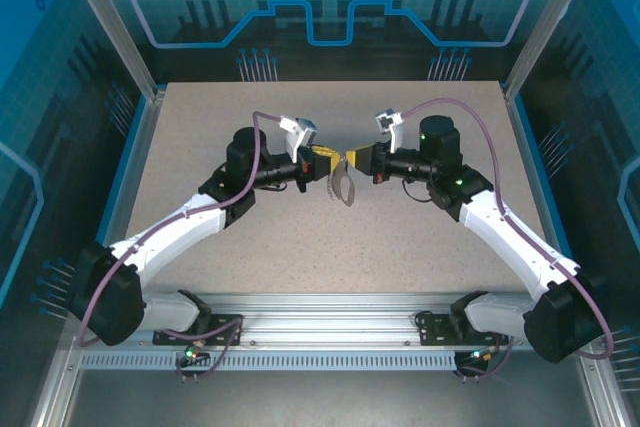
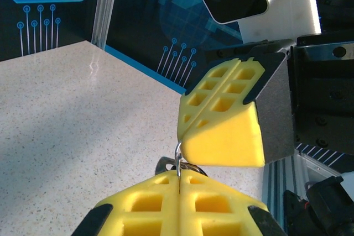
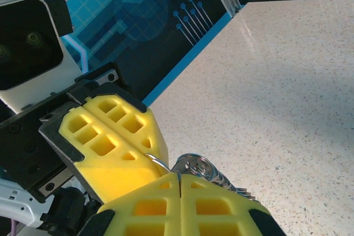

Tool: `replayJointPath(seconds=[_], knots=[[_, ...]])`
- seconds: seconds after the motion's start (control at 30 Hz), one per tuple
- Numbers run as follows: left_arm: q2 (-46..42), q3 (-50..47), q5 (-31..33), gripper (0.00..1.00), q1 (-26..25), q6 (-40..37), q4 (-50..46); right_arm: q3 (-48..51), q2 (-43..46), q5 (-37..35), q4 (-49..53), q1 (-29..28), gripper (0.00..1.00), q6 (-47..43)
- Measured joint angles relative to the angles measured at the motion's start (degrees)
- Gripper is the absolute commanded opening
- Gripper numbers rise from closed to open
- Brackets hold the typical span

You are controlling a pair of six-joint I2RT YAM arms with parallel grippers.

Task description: Put the keys on the keyring

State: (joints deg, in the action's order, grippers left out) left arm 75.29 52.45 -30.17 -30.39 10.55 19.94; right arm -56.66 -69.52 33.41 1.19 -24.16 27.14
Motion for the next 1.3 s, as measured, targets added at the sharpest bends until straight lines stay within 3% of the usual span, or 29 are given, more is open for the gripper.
replayJointPath(seconds=[0.57,0.83,1.07,1.3], knots=[[-0.9,-6.4,3.4,0.00,-0.3,7.8,13.0,6.3,0.0,3.0,-11.3,-0.9,0.00,8.7],[-0.4,-7.1,4.5,0.00,-0.3,12.1,20.7,8.6,0.5,0.6,-12.6,-3.0,0.37,10.5],[0.4,-7.1,4.9,0.00,-0.3,14.1,25.2,14.6,7.7,0.0,-8.3,2.1,0.47,11.1],[2.0,-7.1,3.3,0.00,-0.3,17.6,27.1,14.3,11.1,-2.4,-10.4,4.3,0.49,13.7]])
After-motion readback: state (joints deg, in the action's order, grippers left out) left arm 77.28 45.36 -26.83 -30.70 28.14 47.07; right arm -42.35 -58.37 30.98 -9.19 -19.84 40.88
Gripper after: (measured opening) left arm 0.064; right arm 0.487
